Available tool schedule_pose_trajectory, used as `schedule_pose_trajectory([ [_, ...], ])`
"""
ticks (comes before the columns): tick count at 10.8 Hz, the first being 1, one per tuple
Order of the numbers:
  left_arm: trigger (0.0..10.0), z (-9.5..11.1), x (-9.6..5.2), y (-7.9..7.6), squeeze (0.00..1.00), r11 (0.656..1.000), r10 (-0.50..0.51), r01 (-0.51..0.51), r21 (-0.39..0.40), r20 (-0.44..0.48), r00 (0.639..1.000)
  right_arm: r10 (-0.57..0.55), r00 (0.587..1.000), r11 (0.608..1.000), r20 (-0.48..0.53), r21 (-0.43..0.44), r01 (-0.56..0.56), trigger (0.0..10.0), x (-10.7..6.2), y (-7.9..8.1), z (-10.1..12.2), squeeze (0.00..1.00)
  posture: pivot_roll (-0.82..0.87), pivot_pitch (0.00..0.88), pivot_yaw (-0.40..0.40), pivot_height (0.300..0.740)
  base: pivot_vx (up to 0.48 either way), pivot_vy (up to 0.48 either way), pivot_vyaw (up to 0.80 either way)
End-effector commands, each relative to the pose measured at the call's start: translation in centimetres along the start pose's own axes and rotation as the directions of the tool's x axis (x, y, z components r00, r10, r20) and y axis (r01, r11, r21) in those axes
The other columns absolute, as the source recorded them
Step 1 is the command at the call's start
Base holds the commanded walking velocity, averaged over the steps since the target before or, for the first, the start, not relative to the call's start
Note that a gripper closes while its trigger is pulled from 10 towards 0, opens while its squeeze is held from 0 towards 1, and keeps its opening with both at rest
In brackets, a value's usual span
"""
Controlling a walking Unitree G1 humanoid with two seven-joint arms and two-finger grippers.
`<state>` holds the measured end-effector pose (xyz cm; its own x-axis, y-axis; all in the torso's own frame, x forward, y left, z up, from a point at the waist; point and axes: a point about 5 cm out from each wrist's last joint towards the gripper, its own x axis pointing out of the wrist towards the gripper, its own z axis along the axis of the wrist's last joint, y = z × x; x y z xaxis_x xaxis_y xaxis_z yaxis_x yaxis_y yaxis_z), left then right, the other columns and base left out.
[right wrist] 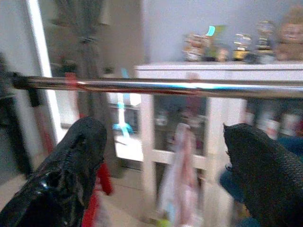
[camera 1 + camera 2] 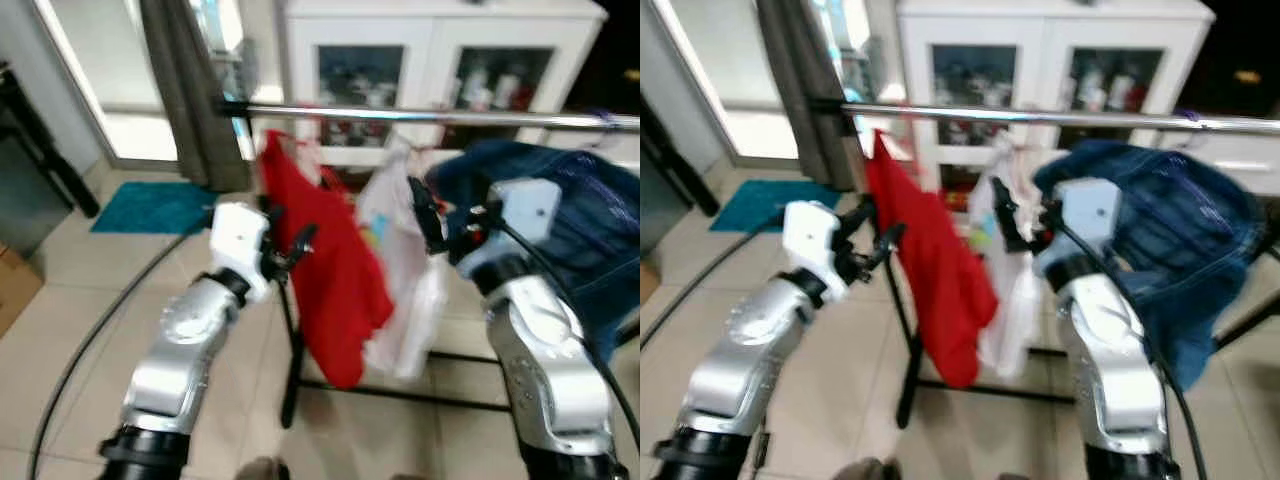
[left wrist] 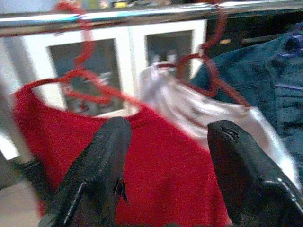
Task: Hang hanger
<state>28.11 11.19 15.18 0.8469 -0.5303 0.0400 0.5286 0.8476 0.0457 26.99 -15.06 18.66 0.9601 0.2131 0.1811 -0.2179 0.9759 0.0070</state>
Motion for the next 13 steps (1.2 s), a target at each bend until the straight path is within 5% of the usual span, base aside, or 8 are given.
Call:
schedule_pose_trajectory([
  [1,10.0,-0.3,-0.4,0.6,0.00,1.000,0.021,-0.021,0.018,-0.017,1.000,0.034,0.999,0.999,0.009,0.002,-0.034,10.0,0.1,0.7,0.6,1.00,-0.12,0.000,0.053,0.740,0.000,-0.292,0.00],
  [3,10.0,-0.5,-0.6,0.7,0.00,0.999,0.033,-0.033,0.021,-0.019,0.999,0.098,0.995,0.995,-0.034,0.004,-0.098,10.0,0.0,1.6,-0.1,1.00,-0.11,0.000,0.045,0.740,0.000,-0.291,0.00],
  [7,10.0,-0.6,-0.9,1.1,0.00,0.998,0.045,-0.045,0.032,-0.016,0.999,0.100,0.993,0.995,-0.067,0.021,-0.099,10.0,0.0,2.0,-0.5,1.00,-0.11,0.000,0.039,0.740,0.000,-0.293,0.80],
  [12,10.0,-0.8,-1.2,1.0,0.00,0.993,-0.072,0.076,0.087,-0.059,0.996,-0.094,0.982,0.995,-0.166,-0.061,0.085,10.0,1.2,-0.6,0.0,1.00,-0.11,0.000,0.051,0.740,0.000,-0.058,0.13],
  [13,10.0,-0.7,-1.3,1.0,0.00,0.993,-0.083,0.087,0.079,-0.060,0.995,-0.111,0.979,0.992,-0.174,-0.080,0.098,10.0,1.3,-1.1,0.0,0.42,-0.11,0.000,0.052,0.740,0.000,0.000,0.00],
])
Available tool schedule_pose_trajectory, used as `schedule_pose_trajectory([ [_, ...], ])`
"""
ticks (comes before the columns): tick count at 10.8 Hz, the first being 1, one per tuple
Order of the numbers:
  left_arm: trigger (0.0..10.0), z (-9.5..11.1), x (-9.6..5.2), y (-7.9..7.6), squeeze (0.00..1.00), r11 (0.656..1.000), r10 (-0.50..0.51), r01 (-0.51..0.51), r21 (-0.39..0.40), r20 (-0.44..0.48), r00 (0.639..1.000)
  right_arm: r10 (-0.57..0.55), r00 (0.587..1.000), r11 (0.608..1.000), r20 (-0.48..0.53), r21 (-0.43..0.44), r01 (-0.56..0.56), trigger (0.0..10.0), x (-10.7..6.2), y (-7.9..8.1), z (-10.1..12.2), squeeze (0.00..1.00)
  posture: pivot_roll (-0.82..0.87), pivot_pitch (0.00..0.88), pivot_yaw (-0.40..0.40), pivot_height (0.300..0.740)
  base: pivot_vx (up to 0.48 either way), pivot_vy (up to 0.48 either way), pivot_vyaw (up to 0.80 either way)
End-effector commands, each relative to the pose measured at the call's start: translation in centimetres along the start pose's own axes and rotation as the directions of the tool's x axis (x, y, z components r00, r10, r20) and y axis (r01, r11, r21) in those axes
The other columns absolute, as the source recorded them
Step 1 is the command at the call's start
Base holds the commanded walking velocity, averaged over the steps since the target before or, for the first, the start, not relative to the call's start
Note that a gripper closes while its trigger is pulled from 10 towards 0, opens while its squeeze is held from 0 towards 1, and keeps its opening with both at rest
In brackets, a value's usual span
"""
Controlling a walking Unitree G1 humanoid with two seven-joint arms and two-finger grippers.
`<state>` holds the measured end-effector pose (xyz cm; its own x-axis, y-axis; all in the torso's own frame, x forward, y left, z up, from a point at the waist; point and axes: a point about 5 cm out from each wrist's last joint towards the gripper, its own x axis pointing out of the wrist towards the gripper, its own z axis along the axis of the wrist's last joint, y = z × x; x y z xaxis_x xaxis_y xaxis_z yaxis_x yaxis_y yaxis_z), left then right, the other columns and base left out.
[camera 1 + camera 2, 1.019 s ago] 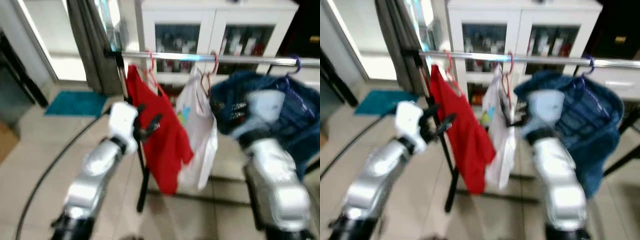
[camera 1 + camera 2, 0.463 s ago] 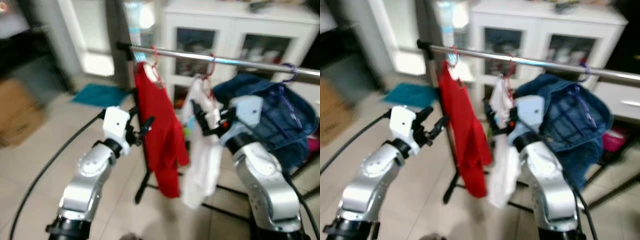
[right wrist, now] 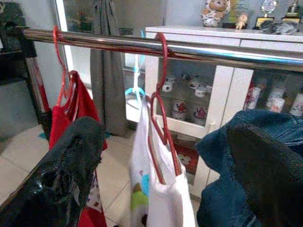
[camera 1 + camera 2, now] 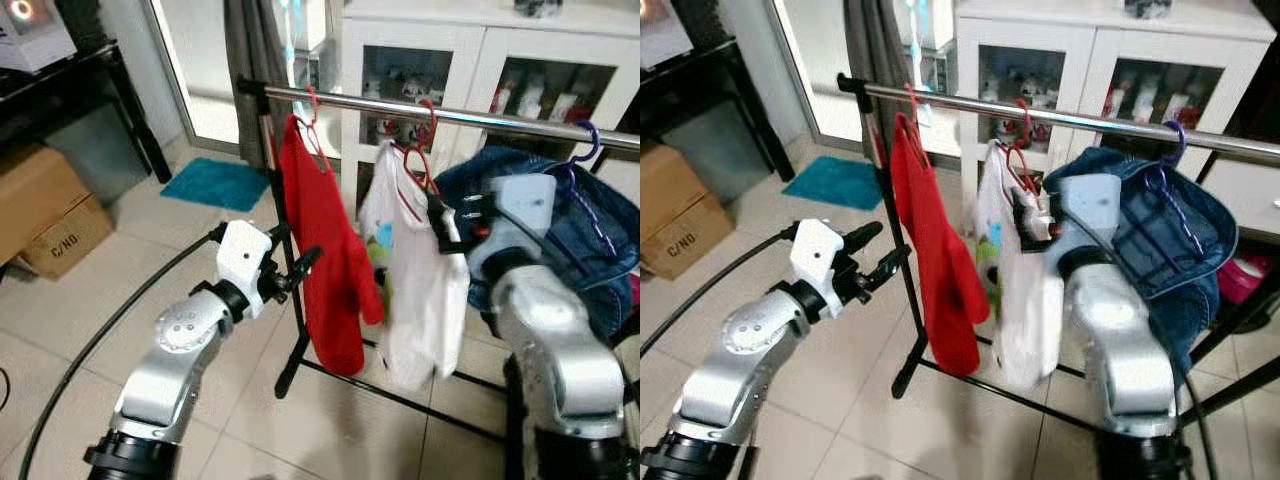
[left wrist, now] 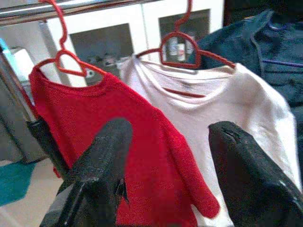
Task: Hang hanger
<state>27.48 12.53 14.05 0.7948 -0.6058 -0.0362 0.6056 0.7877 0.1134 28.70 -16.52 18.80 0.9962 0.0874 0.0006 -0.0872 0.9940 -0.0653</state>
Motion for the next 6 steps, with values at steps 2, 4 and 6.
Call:
schedule_pose_trajectory([
  [2,10.0,0.3,-0.2,-0.7,0.00,0.993,-0.118,0.119,0.008,-0.011,0.993,-0.087,0.995,0.995,-0.043,-0.059,0.085,10.0,0.8,-2.4,0.2,0.00,-0.11,0.000,0.056,0.740,0.000,0.000,0.00],
  [4,10.0,0.5,-0.5,-1.7,0.00,0.960,-0.279,0.279,-0.008,-0.011,0.960,-0.205,0.973,0.966,-0.111,-0.182,0.183,10.0,1.3,-6.3,0.1,0.00,-0.12,0.002,0.067,0.740,0.000,0.000,0.00],
  [6,10.0,0.9,-0.4,-2.2,0.00,0.939,-0.343,0.343,-0.021,0.009,0.939,-0.245,0.957,0.950,-0.157,-0.233,0.205,10.0,1.9,-8.6,-0.1,0.00,-0.13,0.002,0.073,0.740,0.000,0.000,0.00],
])
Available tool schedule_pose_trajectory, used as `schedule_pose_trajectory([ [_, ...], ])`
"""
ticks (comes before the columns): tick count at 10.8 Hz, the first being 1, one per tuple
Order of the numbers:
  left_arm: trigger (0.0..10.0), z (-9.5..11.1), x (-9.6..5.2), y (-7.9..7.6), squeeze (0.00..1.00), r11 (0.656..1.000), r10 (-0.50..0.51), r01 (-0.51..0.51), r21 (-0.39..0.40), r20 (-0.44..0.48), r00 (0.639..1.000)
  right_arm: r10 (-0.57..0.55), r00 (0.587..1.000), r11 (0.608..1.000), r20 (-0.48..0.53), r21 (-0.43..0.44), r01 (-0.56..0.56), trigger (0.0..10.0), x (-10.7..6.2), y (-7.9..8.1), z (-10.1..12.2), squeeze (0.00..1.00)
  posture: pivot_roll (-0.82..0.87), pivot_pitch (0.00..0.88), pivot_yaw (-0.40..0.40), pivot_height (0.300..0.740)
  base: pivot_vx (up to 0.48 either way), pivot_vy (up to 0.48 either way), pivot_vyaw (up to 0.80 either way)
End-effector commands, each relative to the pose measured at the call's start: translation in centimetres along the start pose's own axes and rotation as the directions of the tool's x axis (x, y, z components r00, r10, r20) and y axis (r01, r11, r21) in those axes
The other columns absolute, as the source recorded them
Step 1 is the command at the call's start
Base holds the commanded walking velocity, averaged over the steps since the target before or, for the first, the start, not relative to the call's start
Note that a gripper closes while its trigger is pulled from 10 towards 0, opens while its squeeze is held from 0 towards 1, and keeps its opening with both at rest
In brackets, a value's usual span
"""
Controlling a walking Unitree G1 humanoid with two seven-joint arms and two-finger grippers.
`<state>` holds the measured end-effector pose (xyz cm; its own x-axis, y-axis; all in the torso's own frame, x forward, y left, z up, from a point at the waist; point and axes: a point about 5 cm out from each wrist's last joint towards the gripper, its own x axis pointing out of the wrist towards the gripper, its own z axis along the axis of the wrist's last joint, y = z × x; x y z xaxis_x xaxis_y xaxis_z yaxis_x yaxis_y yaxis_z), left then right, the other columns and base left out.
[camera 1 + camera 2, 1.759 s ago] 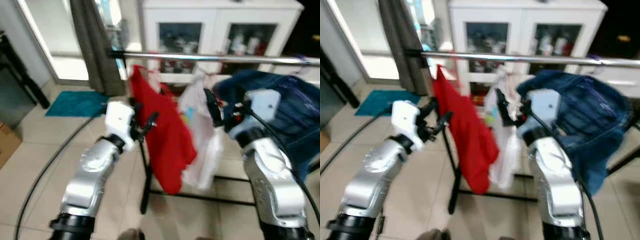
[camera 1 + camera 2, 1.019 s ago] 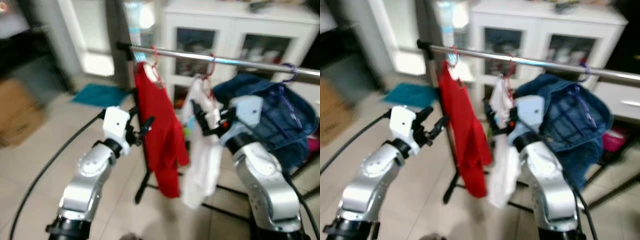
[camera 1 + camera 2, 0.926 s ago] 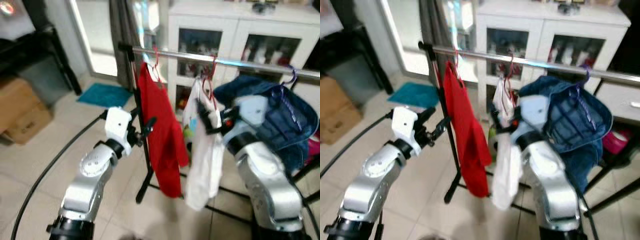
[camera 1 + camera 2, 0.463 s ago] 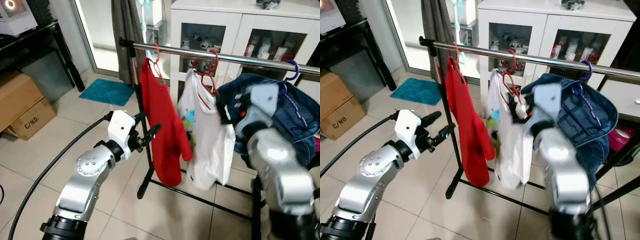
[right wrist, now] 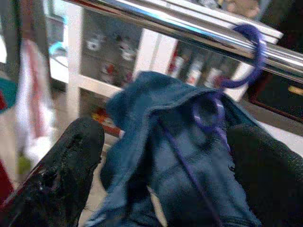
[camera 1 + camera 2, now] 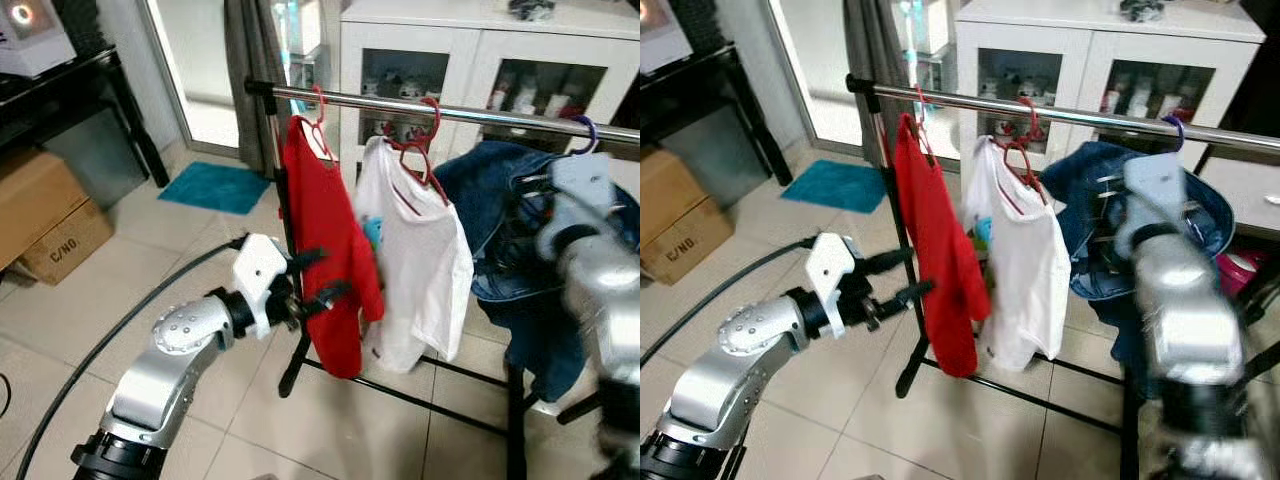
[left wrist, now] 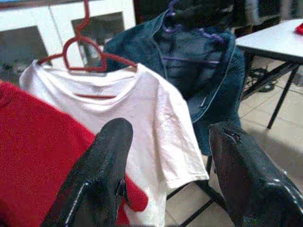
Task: Hang hanger
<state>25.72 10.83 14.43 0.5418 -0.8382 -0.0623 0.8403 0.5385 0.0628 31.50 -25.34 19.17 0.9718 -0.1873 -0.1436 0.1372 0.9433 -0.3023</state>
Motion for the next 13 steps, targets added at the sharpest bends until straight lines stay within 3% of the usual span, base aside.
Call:
schedule_pose_trajectory([
  [1,10.0,0.4,0.0,0.0,0.00,1.000,-0.019,0.019,0.011,0.005,1.000,-0.007,1.000,1.000,0.004,0.009,0.007,10.0,0.5,-0.4,0.1,0.00,-0.13,0.001,0.074,0.740,0.000,0.000,0.00],
  [3,10.0,0.5,0.0,0.1,0.00,0.999,-0.039,0.038,0.010,0.005,0.999,0.067,0.997,0.994,0.039,0.080,-0.069,10.0,2.5,-0.5,0.5,0.00,-0.13,0.002,0.079,0.740,0.000,0.000,0.00],
  [5,10.0,0.6,-0.3,0.0,0.00,0.999,-0.045,0.045,0.013,0.004,0.999,0.116,0.992,0.990,0.049,0.077,-0.119,10.0,4.0,-0.5,0.4,0.00,-0.12,0.004,0.079,0.740,0.000,0.000,0.00],
  [6,10.0,0.6,-0.4,0.0,0.00,0.999,-0.045,0.045,0.015,0.002,0.999,0.082,0.996,0.995,0.044,0.058,-0.084,10.0,4.6,-1.0,0.4,0.00,-0.10,0.012,0.076,0.740,0.000,0.000,0.00],
  [13,10.0,1.1,-0.4,-0.4,0.00,0.996,-0.086,0.085,0.010,0.014,0.996,-0.011,1.000,1.000,-0.011,-0.020,0.010,10.0,5.7,-3.6,-0.9,0.00,-0.09,0.029,0.089,0.740,0.000,0.000,0.00],
])
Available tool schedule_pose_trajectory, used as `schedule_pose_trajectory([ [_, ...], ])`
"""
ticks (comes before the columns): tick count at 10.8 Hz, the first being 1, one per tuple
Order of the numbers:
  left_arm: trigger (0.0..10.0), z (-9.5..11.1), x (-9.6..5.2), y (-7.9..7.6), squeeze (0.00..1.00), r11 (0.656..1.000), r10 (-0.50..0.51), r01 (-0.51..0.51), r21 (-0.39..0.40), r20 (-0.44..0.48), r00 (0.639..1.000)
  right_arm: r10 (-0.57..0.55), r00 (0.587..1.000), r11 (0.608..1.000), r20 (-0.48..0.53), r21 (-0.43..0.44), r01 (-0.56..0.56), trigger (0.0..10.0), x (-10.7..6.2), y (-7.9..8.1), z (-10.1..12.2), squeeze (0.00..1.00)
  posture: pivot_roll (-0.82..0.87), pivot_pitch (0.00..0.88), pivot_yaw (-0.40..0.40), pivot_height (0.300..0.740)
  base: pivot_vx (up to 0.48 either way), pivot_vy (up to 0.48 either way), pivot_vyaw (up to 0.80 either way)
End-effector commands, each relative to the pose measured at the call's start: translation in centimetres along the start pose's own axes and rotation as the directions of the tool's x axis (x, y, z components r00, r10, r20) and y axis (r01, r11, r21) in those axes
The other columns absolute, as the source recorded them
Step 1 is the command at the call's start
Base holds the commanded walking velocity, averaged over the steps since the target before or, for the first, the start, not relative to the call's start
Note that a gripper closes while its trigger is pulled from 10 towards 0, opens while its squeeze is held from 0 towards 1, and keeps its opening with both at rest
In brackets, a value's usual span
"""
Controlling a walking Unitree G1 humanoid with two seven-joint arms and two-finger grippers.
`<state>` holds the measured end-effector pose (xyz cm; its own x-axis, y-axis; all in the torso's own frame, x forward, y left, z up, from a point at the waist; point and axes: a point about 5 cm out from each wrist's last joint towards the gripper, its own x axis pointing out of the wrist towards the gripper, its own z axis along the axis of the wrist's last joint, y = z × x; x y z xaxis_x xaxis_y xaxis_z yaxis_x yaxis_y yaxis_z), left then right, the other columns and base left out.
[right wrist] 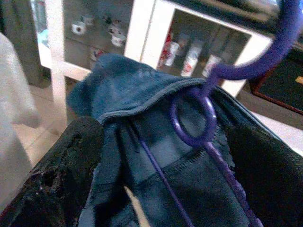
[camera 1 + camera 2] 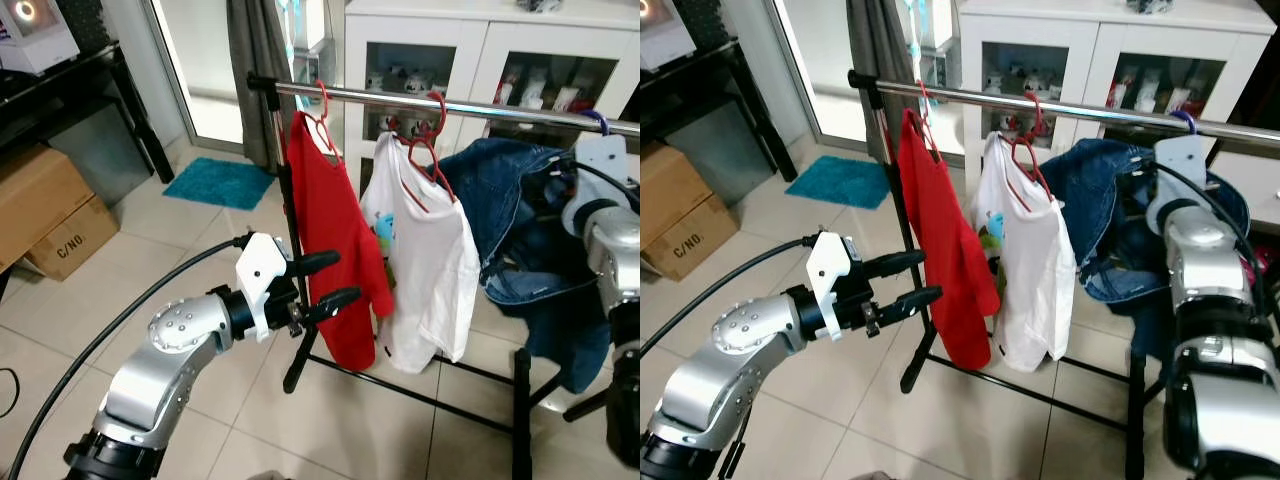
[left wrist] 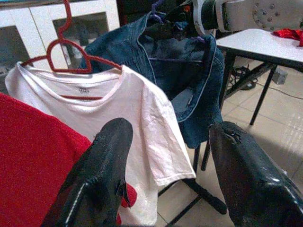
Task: Hang hanger
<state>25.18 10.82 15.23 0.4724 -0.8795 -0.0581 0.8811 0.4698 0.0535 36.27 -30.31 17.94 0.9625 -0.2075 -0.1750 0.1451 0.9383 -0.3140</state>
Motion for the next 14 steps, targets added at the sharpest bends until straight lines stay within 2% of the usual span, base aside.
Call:
schedule_pose_trajectory([
  [1,10.0,0.4,-0.3,-0.1,0.00,1.000,-0.012,0.012,0.015,-0.008,1.000,-0.013,1.000,1.000,-0.001,-0.024,0.013,10.0,0.2,-0.3,0.1,0.00,-0.08,0.038,0.096,0.740,0.000,0.000,0.00],
  [6,10.0,0.6,-1.2,0.0,0.00,0.999,-0.029,0.030,0.020,-0.039,0.999,-0.042,0.998,0.999,0.041,-0.019,0.043,10.0,0.6,-1.5,0.4,0.00,-0.04,0.054,0.118,0.740,0.000,0.000,0.00],
  [8,10.0,0.7,-1.2,0.0,0.00,0.999,-0.034,0.035,0.022,-0.041,0.999,0.054,0.998,0.998,0.037,-0.036,-0.053,10.0,0.8,-1.1,0.9,0.00,-0.04,0.049,0.118,0.740,0.000,0.000,0.00],
  [9,10.0,0.7,-0.9,0.0,0.00,0.999,-0.041,0.042,0.023,-0.038,0.998,0.150,0.989,0.988,0.001,-0.034,-0.150,10.0,0.8,-1.0,1.0,0.00,-0.06,0.030,0.117,0.740,0.000,0.000,0.00],
  [11,10.0,0.8,-0.7,-0.1,0.00,0.999,-0.044,0.045,0.024,-0.031,0.999,0.215,0.977,0.977,0.006,0.009,-0.215,10.0,0.6,-1.7,2.3,0.00,-0.07,0.019,0.111,0.740,0.000,0.000,0.00],
  [12,10.0,0.7,-0.6,-0.1,0.00,0.999,-0.044,0.045,0.023,-0.028,0.999,0.207,0.978,0.978,-0.025,0.027,-0.206,10.0,0.5,-2.8,2.7,0.00,-0.08,0.009,0.108,0.740,0.000,0.000,0.00],
  [14,10.0,0.6,-0.4,-0.1,0.00,0.999,-0.045,0.046,0.023,-0.024,0.999,0.131,0.989,0.991,-0.064,0.042,-0.128,10.0,0.6,-3.2,2.4,0.00,-0.09,0.002,0.109,0.740,0.000,0.000,0.00],
])
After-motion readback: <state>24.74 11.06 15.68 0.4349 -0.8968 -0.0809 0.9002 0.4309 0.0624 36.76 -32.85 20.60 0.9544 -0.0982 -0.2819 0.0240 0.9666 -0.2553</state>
